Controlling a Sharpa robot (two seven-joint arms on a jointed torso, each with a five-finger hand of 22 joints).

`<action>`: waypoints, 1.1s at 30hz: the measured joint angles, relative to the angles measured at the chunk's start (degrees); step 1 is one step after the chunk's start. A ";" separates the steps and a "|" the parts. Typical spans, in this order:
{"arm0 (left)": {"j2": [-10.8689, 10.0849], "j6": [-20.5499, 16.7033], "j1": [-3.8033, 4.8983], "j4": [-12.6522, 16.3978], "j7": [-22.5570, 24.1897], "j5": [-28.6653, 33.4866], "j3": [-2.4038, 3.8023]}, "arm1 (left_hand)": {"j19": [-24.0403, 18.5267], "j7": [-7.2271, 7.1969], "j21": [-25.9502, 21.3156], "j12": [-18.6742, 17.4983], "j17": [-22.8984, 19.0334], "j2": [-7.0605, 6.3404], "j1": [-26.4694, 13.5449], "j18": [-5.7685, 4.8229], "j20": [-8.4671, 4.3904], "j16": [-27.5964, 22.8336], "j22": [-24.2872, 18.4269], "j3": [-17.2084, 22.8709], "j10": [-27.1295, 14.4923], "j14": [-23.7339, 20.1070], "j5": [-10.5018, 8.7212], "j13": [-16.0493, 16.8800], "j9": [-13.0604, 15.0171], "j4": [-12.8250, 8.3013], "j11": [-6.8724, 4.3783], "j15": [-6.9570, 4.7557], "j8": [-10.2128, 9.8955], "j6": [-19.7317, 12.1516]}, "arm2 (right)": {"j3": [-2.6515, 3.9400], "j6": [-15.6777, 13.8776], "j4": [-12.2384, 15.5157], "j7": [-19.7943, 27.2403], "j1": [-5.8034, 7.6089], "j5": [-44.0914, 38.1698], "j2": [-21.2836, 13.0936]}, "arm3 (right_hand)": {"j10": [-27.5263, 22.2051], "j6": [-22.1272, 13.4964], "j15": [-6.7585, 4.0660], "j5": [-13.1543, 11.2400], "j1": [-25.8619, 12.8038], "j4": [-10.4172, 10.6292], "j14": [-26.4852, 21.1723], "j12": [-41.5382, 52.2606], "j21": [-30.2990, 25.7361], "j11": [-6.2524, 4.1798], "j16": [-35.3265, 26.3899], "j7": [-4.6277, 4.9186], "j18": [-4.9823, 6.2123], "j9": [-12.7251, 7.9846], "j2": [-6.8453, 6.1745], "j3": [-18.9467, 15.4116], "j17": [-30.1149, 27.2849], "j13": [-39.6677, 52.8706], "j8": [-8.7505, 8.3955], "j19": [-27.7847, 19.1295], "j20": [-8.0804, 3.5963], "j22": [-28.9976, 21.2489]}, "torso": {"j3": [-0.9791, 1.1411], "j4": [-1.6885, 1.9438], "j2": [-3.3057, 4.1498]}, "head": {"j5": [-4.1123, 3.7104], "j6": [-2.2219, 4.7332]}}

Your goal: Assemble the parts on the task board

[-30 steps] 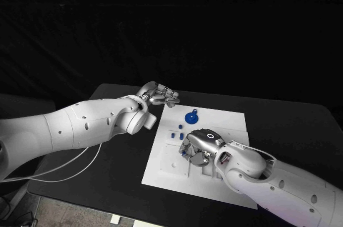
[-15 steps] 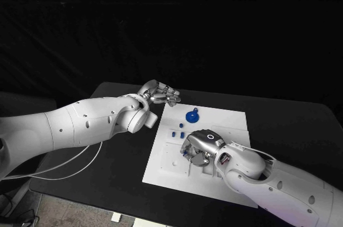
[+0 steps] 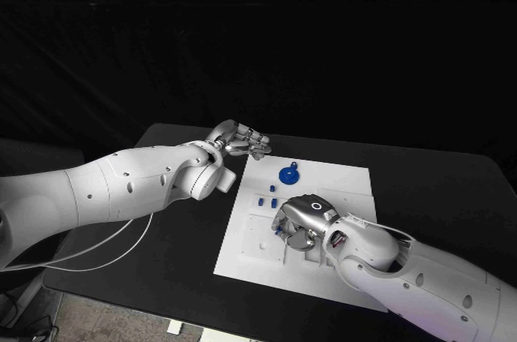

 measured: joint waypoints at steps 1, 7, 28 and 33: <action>-0.01 0.00 0.00 0.00 0.00 0.00 0.00 | 0.00 0.00 0.00 0.00 0.00 0.00 0.00 0.00 0.00 0.00 0.00 0.00 0.00 0.00 0.00 0.00 0.00 0.00 0.00 0.00 0.00 0.00 | -0.01 -0.05 0.00 -0.03 -0.01 -0.15 0.00 | 0.00 0.00 0.00 0.00 0.00 0.00 0.00 0.02 0.00 0.00 0.00 0.00 0.00 0.00 0.00 0.00 0.00 0.00 0.00 0.00 0.00 0.00 | -0.01 0.00 0.00 | -0.01 0.00; -0.07 0.02 0.00 0.00 -0.03 0.01 0.00 | 0.00 0.00 0.00 0.00 0.00 0.00 0.00 0.00 0.00 -0.29 0.16 0.00 0.00 0.00 0.00 0.00 0.00 0.00 0.00 0.00 0.00 0.00 | -0.05 -0.21 0.16 -0.22 -0.07 -0.72 -0.08 | 0.15 0.00 0.00 0.00 -0.15 0.00 0.00 0.31 -0.25 0.14 0.00 0.00 0.01 0.00 -0.15 0.00 0.00 0.00 0.00 0.00 0.01 0.19 | -0.02 0.03 -0.01 | 0.01 -0.08; -0.17 0.10 0.00 -0.13 -0.11 0.02 0.00 | 0.00 0.00 0.00 0.00 0.00 0.00 0.00 -0.01 0.00 -0.29 0.15 0.00 0.00 0.00 0.00 0.00 0.00 0.00 0.00 0.00 0.00 0.00 | -0.19 -0.33 0.79 -0.95 -0.27 -1.84 -0.57 | 0.25 0.00 -0.14 -0.06 -0.20 -0.23 -0.14 0.30 -0.90 0.00 0.19 0.00 0.03 -0.02 -0.20 0.08 -0.05 -0.04 0.00 0.09 0.11 1.14 | -0.02 0.00 -0.02 | 0.24 -0.12; -0.18 0.13 0.00 -0.16 -0.13 0.02 0.00 | 0.00 0.00 0.00 0.00 -0.01 0.00 0.00 0.00 0.00 -0.29 0.15 0.00 0.00 0.00 0.00 0.00 0.00 0.00 0.00 0.00 0.00 0.00 | -0.18 -0.34 1.14 -1.09 -0.27 -2.00 -0.80 | 0.29 0.00 -0.15 -0.21 -0.12 -0.24 -0.14 0.29 -1.05 -0.05 0.29 0.00 0.03 -0.02 -0.12 0.07 -0.05 -0.04 0.00 0.10 0.11 1.35 | -0.01 -0.01 -0.02 | 0.20 -0.12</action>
